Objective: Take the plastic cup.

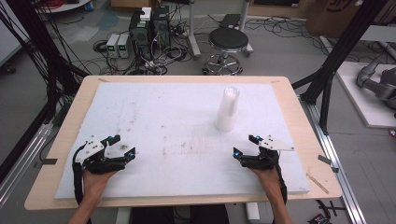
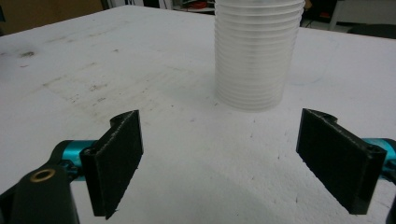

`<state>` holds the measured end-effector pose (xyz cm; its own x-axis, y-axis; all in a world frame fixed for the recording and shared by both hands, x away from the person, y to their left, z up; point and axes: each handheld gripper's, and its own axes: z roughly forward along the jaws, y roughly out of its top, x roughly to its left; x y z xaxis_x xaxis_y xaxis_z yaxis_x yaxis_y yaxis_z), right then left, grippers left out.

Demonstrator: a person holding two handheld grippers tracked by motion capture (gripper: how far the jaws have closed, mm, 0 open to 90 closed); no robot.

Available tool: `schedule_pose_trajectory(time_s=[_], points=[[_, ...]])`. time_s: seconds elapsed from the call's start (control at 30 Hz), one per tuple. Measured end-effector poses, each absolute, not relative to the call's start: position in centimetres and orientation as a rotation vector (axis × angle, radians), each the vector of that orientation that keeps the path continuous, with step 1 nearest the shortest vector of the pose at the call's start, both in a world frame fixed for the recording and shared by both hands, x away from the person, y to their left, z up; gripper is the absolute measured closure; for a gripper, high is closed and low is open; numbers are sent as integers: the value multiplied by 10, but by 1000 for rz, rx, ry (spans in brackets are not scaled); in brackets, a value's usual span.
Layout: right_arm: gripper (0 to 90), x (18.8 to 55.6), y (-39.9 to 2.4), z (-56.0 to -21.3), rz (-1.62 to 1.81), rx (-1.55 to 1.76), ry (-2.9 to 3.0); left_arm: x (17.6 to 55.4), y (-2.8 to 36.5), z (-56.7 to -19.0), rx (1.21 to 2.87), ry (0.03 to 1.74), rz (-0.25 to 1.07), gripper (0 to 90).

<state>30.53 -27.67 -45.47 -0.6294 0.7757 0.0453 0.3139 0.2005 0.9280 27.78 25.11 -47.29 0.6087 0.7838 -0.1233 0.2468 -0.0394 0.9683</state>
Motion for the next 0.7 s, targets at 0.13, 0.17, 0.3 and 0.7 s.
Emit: schedule_pose_trajectory(time_s=[0.13,0.17,0.3,0.7], points=[[146,308,-278,-455,1428,1042,2063,277,251,-473,1596,873,543,153],[146,308,-278,-455,1428,1042,2063,277,251,-473,1596,872,543,153],[146,307,-278,-455,1430,1032,2058,278,251,-473,1598,875,537,153],[146,305,-277,-454,1427,1010,2055,278,251,-473,1603,877,535,153]])
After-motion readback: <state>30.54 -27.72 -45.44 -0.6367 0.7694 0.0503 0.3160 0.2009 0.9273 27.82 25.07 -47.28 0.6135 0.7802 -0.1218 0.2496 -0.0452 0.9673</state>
